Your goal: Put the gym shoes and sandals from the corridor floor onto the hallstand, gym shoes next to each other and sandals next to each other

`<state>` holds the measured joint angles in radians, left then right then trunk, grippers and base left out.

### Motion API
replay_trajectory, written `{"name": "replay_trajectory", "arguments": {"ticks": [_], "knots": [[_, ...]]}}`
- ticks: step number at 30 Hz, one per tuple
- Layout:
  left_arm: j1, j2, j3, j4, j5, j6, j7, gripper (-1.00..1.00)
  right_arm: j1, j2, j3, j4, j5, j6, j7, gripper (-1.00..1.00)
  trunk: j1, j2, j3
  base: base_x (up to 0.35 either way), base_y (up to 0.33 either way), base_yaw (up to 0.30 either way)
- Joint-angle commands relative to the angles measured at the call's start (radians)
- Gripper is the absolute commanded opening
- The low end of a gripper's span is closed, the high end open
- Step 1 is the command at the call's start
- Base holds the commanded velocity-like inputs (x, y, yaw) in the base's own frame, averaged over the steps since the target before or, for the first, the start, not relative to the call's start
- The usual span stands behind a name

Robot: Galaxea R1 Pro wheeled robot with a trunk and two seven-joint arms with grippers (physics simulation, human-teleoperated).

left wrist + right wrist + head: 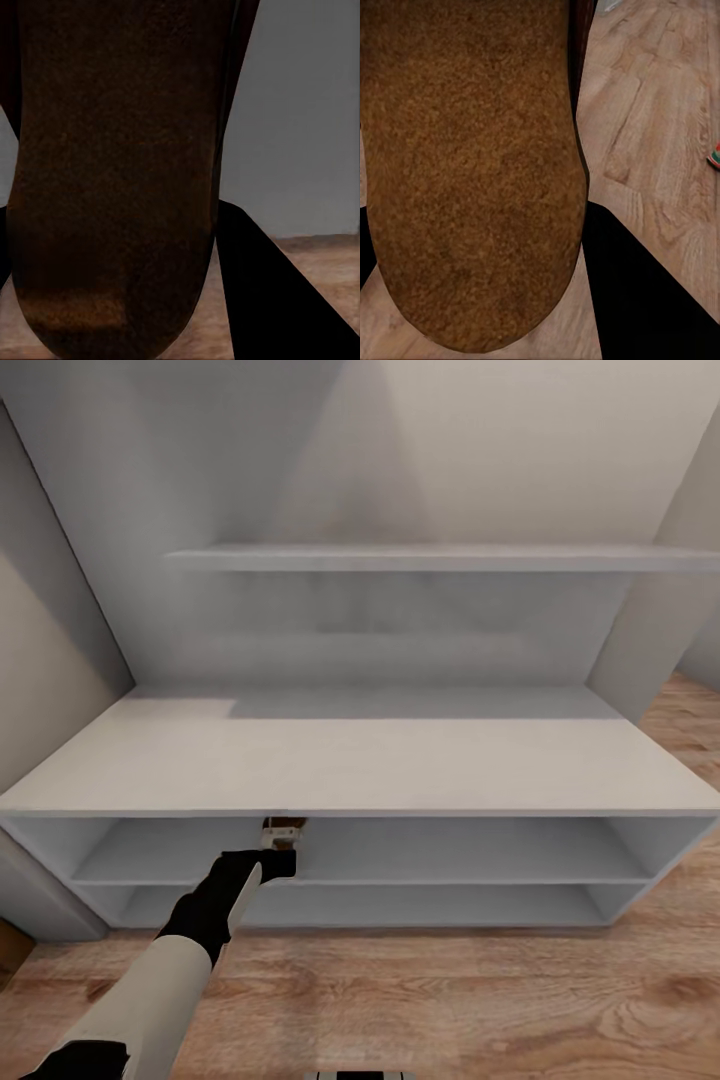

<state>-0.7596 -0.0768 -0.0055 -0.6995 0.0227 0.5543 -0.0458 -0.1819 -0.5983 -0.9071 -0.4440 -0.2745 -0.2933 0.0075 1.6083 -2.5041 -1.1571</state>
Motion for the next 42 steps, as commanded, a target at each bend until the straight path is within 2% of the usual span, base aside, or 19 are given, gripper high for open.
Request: {"name": "replay_trajectory", "arguments": {"ticks": [1,29,30,42], "knots": [[-0.001,0.0,0.0,-0.001,-0.001,0.006,-0.003,-1.0,-0.001,0.0,0.001,0.001,-0.011,-0.003,0.002,-1.0,0.0,0.0,-0.001,0.166,0.0,0.0],[0.0,0.001,0.002,-0.003,0.001,0.003,-0.004,-1.0,-0.001,0.003,0.002,0.001,-0.006,-0.003,0.002,-1.0,0.0,0.0,-0.001,0.045,0.0,0.0],[0.0,0.001,0.002,-0.003,0.001,0.003,-0.004,1.0,-0.001,0.003,0.002,0.001,-0.005,-0.003,0.002,-1.0,0.0,0.0,-0.001,0.0,0.0,0.0],[0.0,0.003,0.001,-0.003,0.001,0.003,-0.005,1.0,-0.001,0.003,0.002,0.001,-0.005,-0.003,0.002,-1.0,0.0,0.0,-0.001,0.0,0.0,0.0]]}}
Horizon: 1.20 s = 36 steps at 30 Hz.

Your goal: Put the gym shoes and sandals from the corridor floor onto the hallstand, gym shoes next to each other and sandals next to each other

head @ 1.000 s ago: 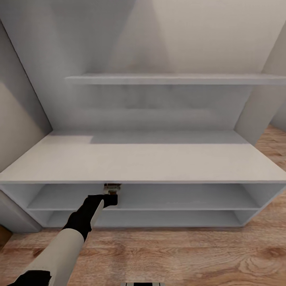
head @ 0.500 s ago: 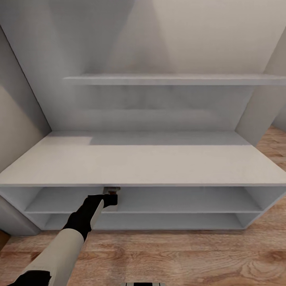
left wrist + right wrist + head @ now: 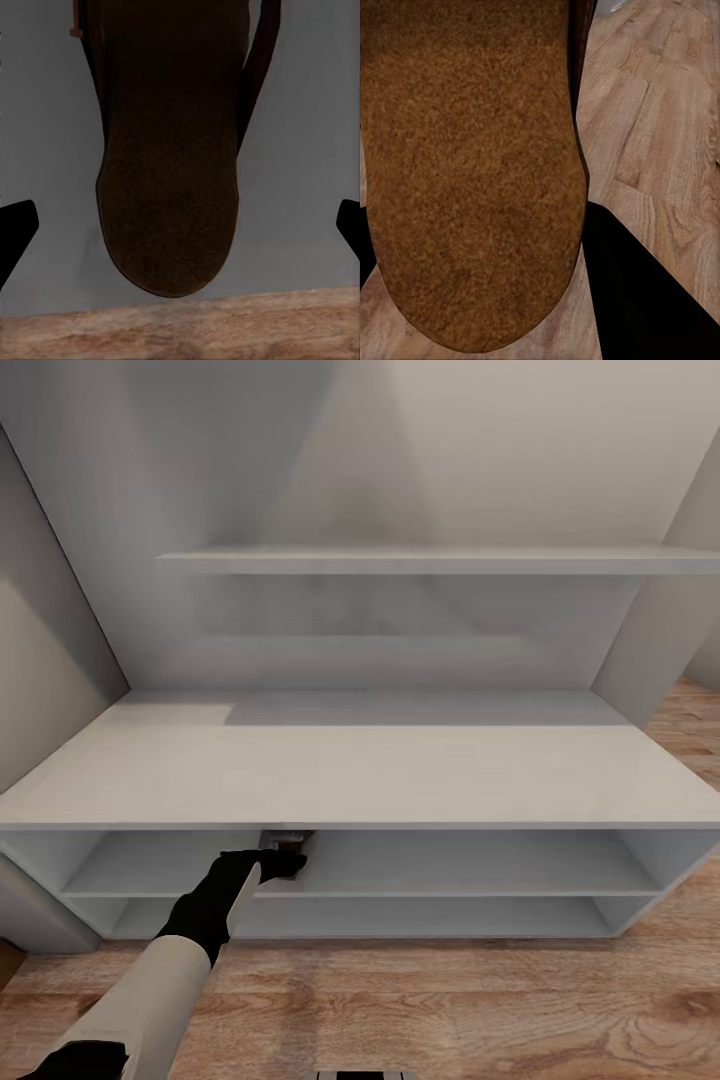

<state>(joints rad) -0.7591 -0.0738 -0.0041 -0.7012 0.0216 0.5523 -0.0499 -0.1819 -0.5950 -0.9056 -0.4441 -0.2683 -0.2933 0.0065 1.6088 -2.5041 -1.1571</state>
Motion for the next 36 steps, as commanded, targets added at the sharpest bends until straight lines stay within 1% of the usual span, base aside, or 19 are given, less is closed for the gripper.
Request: {"name": "replay_trajectory", "arguments": {"ticks": [1,7,15,20,25,29,31,32,33,34,35,36], "knots": [[0.0,0.0,0.0,-0.001,0.002,0.005,-0.001,1.0,-0.001,0.0,0.001,0.001,-0.011,-0.003,0.003,-1.0,0.0,0.0,-0.001,-0.041,0.0,0.0],[0.001,0.0,0.0,-0.001,0.001,0.003,-0.001,1.0,-0.001,0.0,0.001,0.001,-0.011,-0.003,0.003,-1.0,0.0,0.0,-0.001,-0.227,0.0,0.0],[0.002,0.0,0.001,-0.001,0.002,0.003,-0.001,1.0,-0.001,0.0,0.001,0.001,-0.011,-0.003,0.003,-1.0,0.0,0.0,-0.001,-0.33,0.0,0.0],[0.004,-0.001,-0.007,-0.001,0.003,0.001,-0.003,1.0,0.0,0.001,0.002,0.0,-0.011,-0.003,0.003,-1.0,0.0,0.0,-0.001,-0.335,0.0,0.0],[0.008,-0.002,-0.008,-0.002,0.007,-0.002,-0.015,1.0,-0.001,0.002,0.002,0.0,-0.011,-0.003,0.003,-1.0,0.0,0.0,-0.001,-0.335,0.0,0.0],[0.057,0.004,-0.002,-0.001,0.011,-0.049,-0.025,1.0,0.0,0.003,0.003,-0.001,-0.011,-0.003,0.003,-1.0,0.0,0.0,-0.001,-0.335,0.0,0.0],[0.085,0.013,-0.001,-0.001,0.011,-0.079,-0.043,1.0,0.0,0.003,0.003,0.0,-0.011,-0.003,0.003,-1.0,0.0,0.0,-0.001,-0.334,0.0,0.0],[0.106,0.024,0.0,-0.001,0.011,-0.099,-0.059,1.0,0.0,0.003,0.003,0.0,-0.011,-0.003,0.003,-1.0,0.0,0.0,-0.001,-0.32,0.0,0.0],[0.147,0.057,0.001,0.0,0.012,-0.139,-0.099,1.0,0.0,0.003,0.004,0.0,-0.011,-0.003,0.003,-1.0,0.0,0.0,-0.001,-0.275,0.0,0.0],[0.166,0.075,0.002,0.002,0.013,-0.164,-0.121,1.0,0.0,0.003,0.004,0.0,-0.011,-0.003,0.003,-1.0,0.0,0.0,-0.001,-0.251,0.0,0.0],[0.166,0.075,0.002,0.002,0.013,-0.164,-0.121,1.0,0.0,0.003,0.004,0.0,-0.011,-0.003,0.003,-1.0,0.0,0.0,-0.001,-0.251,0.0,0.0],[0.187,0.095,0.004,0.005,0.013,-0.194,-0.146,1.0,0.0,0.003,0.004,0.0,-0.011,-0.003,0.003,-1.0,0.0,0.0,-0.001,-0.211,0.0,0.0]]}}
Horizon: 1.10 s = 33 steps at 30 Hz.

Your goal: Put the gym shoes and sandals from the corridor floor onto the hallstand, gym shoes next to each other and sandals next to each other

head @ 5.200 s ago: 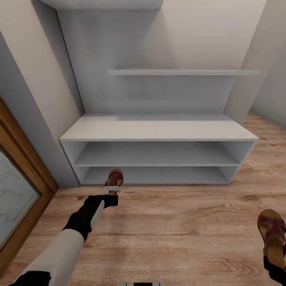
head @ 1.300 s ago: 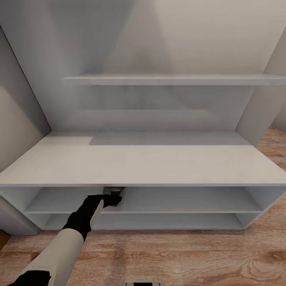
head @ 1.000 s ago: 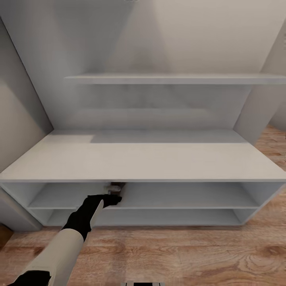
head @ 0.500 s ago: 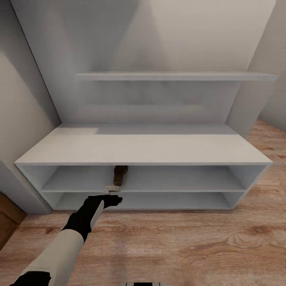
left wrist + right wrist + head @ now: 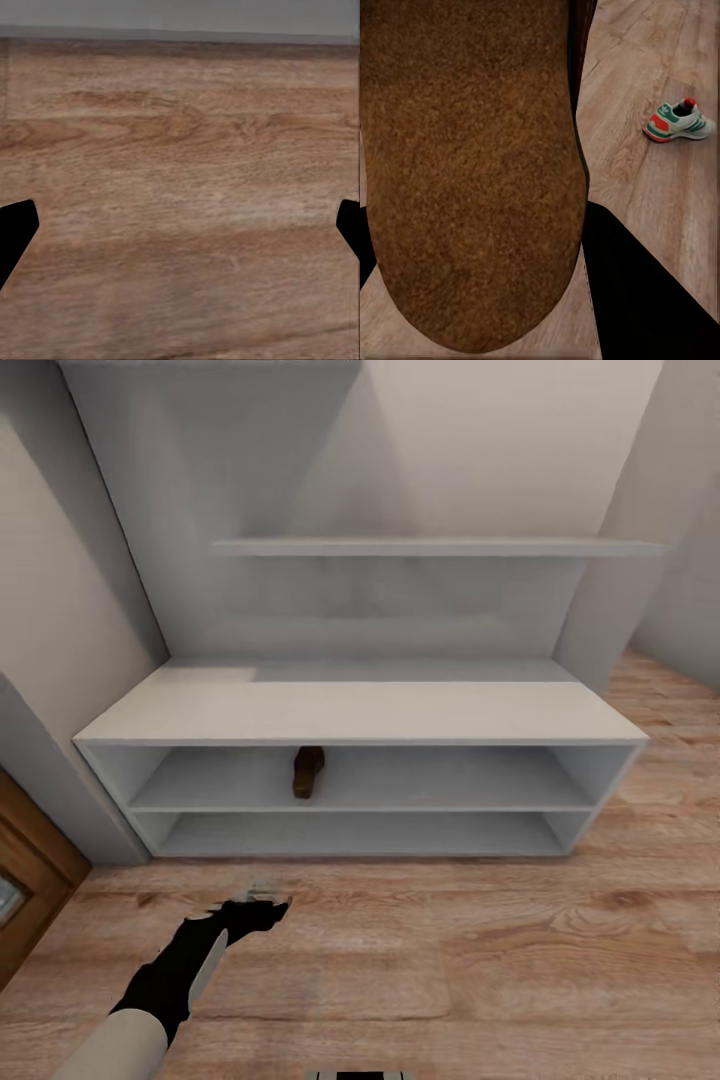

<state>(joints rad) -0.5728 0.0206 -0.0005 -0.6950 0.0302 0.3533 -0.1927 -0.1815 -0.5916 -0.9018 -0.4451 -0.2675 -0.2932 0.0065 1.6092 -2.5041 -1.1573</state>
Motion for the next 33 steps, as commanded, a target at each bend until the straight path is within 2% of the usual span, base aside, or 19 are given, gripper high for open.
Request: {"name": "replay_trajectory", "arguments": {"ticks": [1,3,4,5,8,9,10,11,14,18,20,25,33], "knots": [[0.025,0.025,0.001,0.001,0.005,-0.033,-0.033,1.0,-0.001,0.0,0.001,0.0,-0.012,-0.003,0.003,-1.0,-0.001,0.0,-0.001,-0.15,0.0,0.0],[0.079,0.071,0.003,0.004,0.012,-0.116,-0.096,1.0,-0.001,0.001,0.002,0.0,-0.011,-0.003,0.003,-1.0,-0.001,0.0,-0.001,-0.079,0.0,0.0],[0.092,0.082,0.003,0.005,0.015,-0.135,-0.111,1.0,-0.001,0.001,0.002,0.001,-0.011,-0.003,0.004,-1.0,-0.001,0.0,-0.001,-0.039,0.0,0.0],[0.128,0.11,0.003,0.006,0.027,-0.189,-0.155,1.0,-0.001,0.003,0.003,0.001,-0.011,-0.003,0.004,-1.0,-0.001,0.0,-0.001,-0.025,0.0,0.0],[0.196,0.144,0.004,0.007,0.044,-0.288,-0.229,1.0,0.0,0.013,0.003,0.001,-0.01,-0.004,0.005,-1.0,-0.001,0.0,-0.001,-0.012,0.0,0.0],[0.24,0.16,0.01,0.008,0.051,-0.361,-0.271,1.0,0.0,0.017,0.005,0.001,-0.01,-0.004,0.005,-1.0,-0.001,0.0,-0.001,-0.004,0.0,0.0],[0.283,0.171,0.021,0.012,0.055,-0.438,-0.304,1.0,-0.001,0.02,0.006,0.001,-0.008,-0.004,0.006,-1.0,-0.001,0.0,-0.001,-0.002,0.0,0.0],[0.308,0.175,0.03,0.017,0.057,-0.482,-0.318,1.0,-0.001,0.021,0.007,0.001,-0.004,-0.004,0.006,-1.0,-0.001,0.0,-0.001,-0.001,0.0,0.0],[0.356,0.179,0.049,0.03,0.06,-0.562,-0.337,1.0,0.0,0.023,0.006,0.002,0.02,-0.005,0.006,-1.0,-0.001,0.0,-0.001,0.0,0.0,0.0],[0.417,0.181,0.058,0.035,0.071,-0.604,-0.345,1.0,0.0,0.031,0.006,0.001,0.055,-0.006,0.006,-1.0,-0.001,0.0,-0.001,0.0,0.0,0.0],[0.448,0.182,0.076,0.037,0.09,-0.637,-0.347,1.0,-0.001,0.035,0.006,0.001,0.063,-0.006,0.006,-1.0,-0.001,0.0,-0.001,0.0,0.0,0.0],[0.46,0.181,0.098,0.038,0.102,-0.665,-0.347,1.0,0.0,0.037,0.006,0.003,0.067,-0.006,0.006,-1.0,-0.001,0.0,-0.001,0.0,0.0,0.0],[0.462,0.179,0.103,0.039,0.105,-0.672,-0.347,1.0,0.0,0.038,0.006,-0.001,0.065,-0.007,0.007,-1.0,-0.001,0.0,-0.001,0.0,0.0,0.0]]}}
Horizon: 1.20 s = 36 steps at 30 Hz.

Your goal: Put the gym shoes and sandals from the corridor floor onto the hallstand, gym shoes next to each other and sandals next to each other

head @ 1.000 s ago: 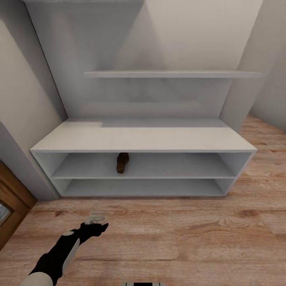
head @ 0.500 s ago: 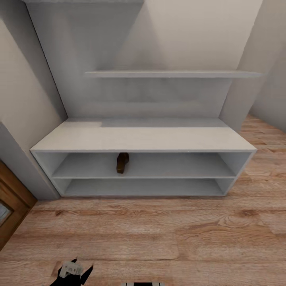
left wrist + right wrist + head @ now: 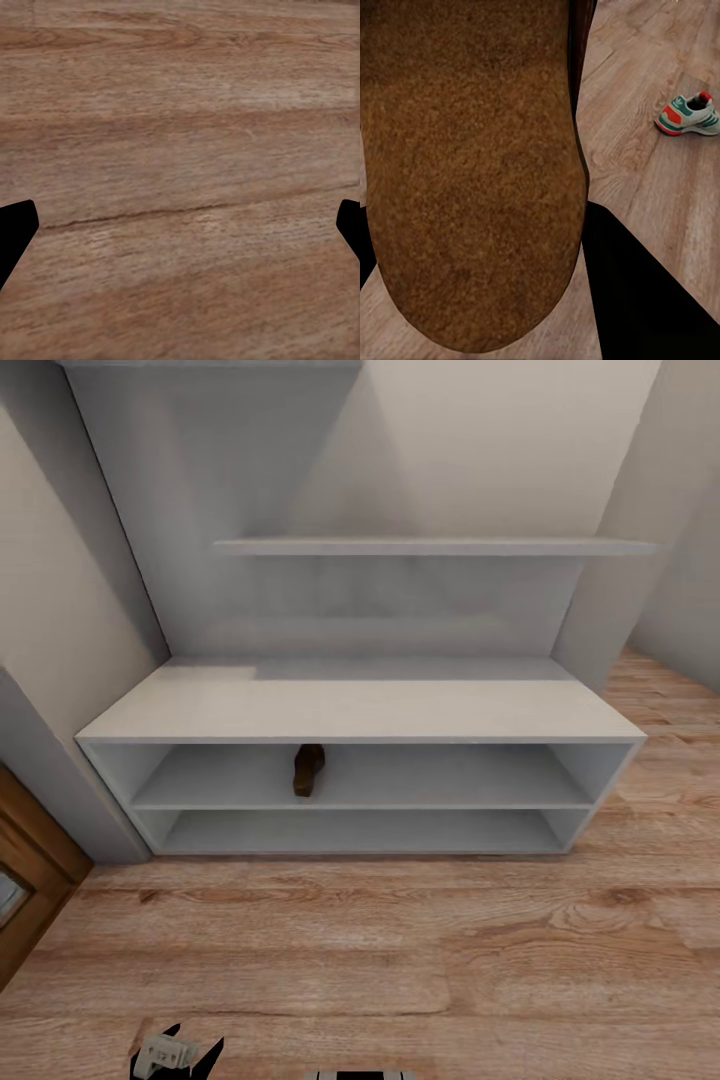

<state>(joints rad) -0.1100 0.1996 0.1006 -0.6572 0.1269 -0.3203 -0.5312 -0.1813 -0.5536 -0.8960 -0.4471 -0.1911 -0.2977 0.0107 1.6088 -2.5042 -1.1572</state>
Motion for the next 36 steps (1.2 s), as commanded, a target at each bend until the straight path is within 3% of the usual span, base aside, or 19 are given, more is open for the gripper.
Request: {"name": "replay_trajectory", "arguments": {"ticks": [1,11,36], "knots": [[-0.001,0.0,0.002,0.001,0.008,0.001,-0.009,1.0,-0.001,0.0,0.0,0.001,-0.011,-0.003,0.003,-1.0,0.0,0.0,-0.001,0.0,0.0,0.0],[0.0,0.0,0.002,0.001,0.011,0.003,-0.009,1.0,-0.001,0.015,0.0,0.001,-0.01,-0.004,0.003,-1.0,0.0,0.0,-0.001,-0.15,0.139,0.0],[0.0,-0.001,0.002,0.001,0.012,0.004,-0.009,1.0,-0.001,0.021,0.0,0.001,-0.01,-0.004,0.003,-1.0,0.0,0.0,-0.001,-0.185,0.251,0.0]]}}
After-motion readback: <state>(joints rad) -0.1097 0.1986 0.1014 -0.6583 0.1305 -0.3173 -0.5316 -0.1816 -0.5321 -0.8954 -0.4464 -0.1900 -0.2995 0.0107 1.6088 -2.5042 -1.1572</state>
